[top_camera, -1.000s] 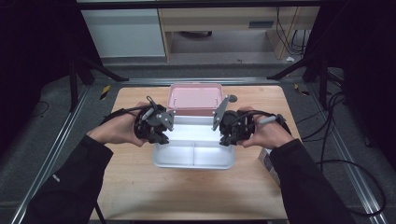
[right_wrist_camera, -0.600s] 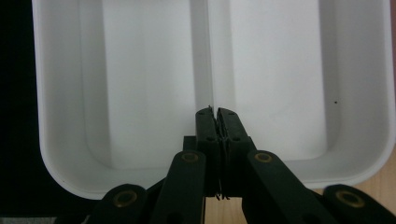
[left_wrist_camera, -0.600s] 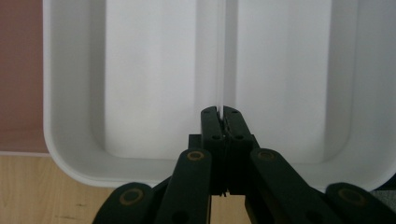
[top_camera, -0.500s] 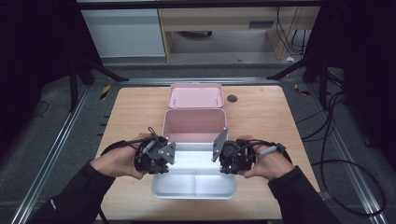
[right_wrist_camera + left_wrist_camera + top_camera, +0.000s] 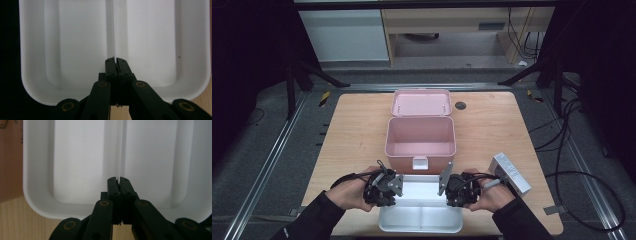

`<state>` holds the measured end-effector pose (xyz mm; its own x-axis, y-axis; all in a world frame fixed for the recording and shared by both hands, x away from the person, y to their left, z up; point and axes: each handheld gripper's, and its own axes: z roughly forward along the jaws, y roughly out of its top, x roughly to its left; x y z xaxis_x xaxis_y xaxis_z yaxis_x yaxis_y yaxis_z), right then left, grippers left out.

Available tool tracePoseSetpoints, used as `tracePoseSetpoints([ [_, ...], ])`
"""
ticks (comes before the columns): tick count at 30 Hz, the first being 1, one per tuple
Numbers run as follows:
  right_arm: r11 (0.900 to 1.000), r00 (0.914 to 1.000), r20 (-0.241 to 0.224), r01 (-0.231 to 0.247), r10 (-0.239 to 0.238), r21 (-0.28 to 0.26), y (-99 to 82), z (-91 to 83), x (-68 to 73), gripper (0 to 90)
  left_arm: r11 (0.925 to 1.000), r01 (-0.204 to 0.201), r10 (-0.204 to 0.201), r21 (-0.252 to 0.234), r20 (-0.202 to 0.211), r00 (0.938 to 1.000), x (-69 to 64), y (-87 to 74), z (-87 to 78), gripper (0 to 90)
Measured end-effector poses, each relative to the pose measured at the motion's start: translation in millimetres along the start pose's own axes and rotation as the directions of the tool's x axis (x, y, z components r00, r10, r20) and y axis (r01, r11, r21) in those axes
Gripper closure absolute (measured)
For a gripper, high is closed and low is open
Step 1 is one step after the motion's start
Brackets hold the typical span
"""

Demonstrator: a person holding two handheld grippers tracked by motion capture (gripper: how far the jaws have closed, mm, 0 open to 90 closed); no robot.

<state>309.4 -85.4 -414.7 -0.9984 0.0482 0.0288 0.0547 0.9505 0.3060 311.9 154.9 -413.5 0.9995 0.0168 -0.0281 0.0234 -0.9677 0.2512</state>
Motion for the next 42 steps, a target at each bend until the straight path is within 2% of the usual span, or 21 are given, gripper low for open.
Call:
tracePoseSetpoints([
  [2,0.9999,0.9999,0.012,0.008,-0.009,0.008,-0.7,4.9,-0.7,89.3,0.9999,0.007,-0.007,0.009,0.002,1.0,4.4,-0.9,10.2,88.5],
  [3,0.9998,0.9999,0.007,0.008,-0.008,0.018,-2.3,14.9,-3.7,89.5,0.9998,0.016,-0.016,0.014,0.007,0.9999,9.7,-2.0,19.9,88.3],
  [9,0.9996,0.9999,0.013,-0.006,0.006,0.027,-8.1,34.8,-16.1,89.1,0.9987,0.04,-0.04,0.033,0.005,0.9992,20.9,-4.3,38.3,87.7],
  [17,0.9994,0.9999,0.003,-0.011,0.011,0.034,-11.1,56.0,-23.9,88.7,0.9971,0.054,-0.055,0.053,0.012,0.9984,24.9,-7.3,53.7,87.4],
  [22,0.9986,0.9999,0.002,-0.013,0.013,0.052,-10.3,60.7,-22.9,88.3,0.9963,0.043,-0.044,0.074,0.004,0.999,22.4,-6.6,61.1,86.8],
  [24,0.9983,0.9999,0.007,-0.01,0.009,0.057,-9.8,61.8,-22.5,88.0,0.9969,0.041,-0.041,0.067,-0.011,0.9991,21.9,-6.6,60.1,82.4],
  [26,0.9987,0.9997,0.009,-0.023,0.022,0.046,-9.9,59.6,-21.8,83.6,0.9972,0.045,-0.044,0.06,-0.027,0.9987,21.5,-6.8,56.3,77.9],
  [28,0.9991,0.9992,0.006,-0.041,0.041,0.008,-10.2,54.3,-22.3,79.3,0.9979,0.057,-0.056,0.03,-0.056,0.9969,19.9,-7.4,47.6,71.7],
  [29,0.9984,0.9984,0.015,-0.055,0.055,-0.014,-10.5,49.6,-22.3,76.3,0.9978,0.064,-0.063,0.015,-0.067,0.9957,19.0,-7.8,41.7,70.2],
  [30,0.9943,0.995,0.042,-0.089,0.091,-0.06,-11.8,38.6,-22.8,70.3,0.9974,0.072,-0.072,-0.006,-0.081,0.9941,17.8,-8.6,35.7,65.1],
  [31,0.9943,0.995,0.042,-0.089,0.091,-0.06,-11.8,38.6,-22.8,70.3,0.9958,0.087,-0.09,-0.029,-0.097,0.9913,16.7,-9.6,29.6,65.1],
  [32,0.9907,0.9923,0.053,-0.107,0.112,-0.084,-12.8,32.4,-23.1,67.3,0.9935,0.101,-0.107,-0.052,-0.11,0.9882,15.6,-11.1,23.8,62.3],
  [33,0.9767,0.9806,0.084,-0.164,0.177,-0.138,-15.9,18.7,-23.4,61.7,0.9822,0.149,-0.165,-0.114,-0.14,0.9764,13.5,-16.0,15.0,53.4],
  [34,0.9767,0.9806,0.084,-0.164,0.177,-0.138,-15.9,18.7,-23.4,61.7,0.9822,0.149,-0.165,-0.114,-0.14,0.9764,13.5,-16.0,15.0,50.2],
  [35,0.9724,0.977,0.091,-0.178,0.193,-0.151,-17.1,14.3,-23.7,60.5,0.9728,0.183,-0.204,-0.142,-0.152,0.9671,13.6,-20.7,10.4,50.2],
  [36,0.9646,0.9706,0.104,-0.197,0.217,-0.175,-19.7,7.8,-24.4,57.0,0.9659,0.206,-0.231,-0.157,-0.163,0.9592,13.8,-23.4,8.1,45.8],
  [37,0.9598,0.9654,0.115,-0.211,0.234,-0.186,-21.4,4.0,-24.7,54.7,0.9534,0.242,-0.274,-0.181,-0.181,0.9446,14.3,-28.5,4.8,43.8],
  [40,0.9358,0.9388,0.162,-0.262,0.304,-0.236,-30.7,-9.0,-27.6,51.0,0.9169,0.315,-0.366,-0.244,-0.202,0.9083,16.2,-40.5,-1.2,36.6],
  [41,0.9172,0.917,0.189,-0.296,0.351,-0.267,-37.3,-15.4,-30.4,48.3,0.8981,0.348,-0.408,-0.269,-0.214,0.8877,17.6,-46.1,-4.2,33.3],
  [42,0.9172,0.917,0.189,-0.296,0.351,-0.267,-37.3,-15.4,-30.4,48.3,0.8839,0.367,-0.436,-0.29,-0.224,0.8718,18.3,-49.6,-5.5,33.3],
])
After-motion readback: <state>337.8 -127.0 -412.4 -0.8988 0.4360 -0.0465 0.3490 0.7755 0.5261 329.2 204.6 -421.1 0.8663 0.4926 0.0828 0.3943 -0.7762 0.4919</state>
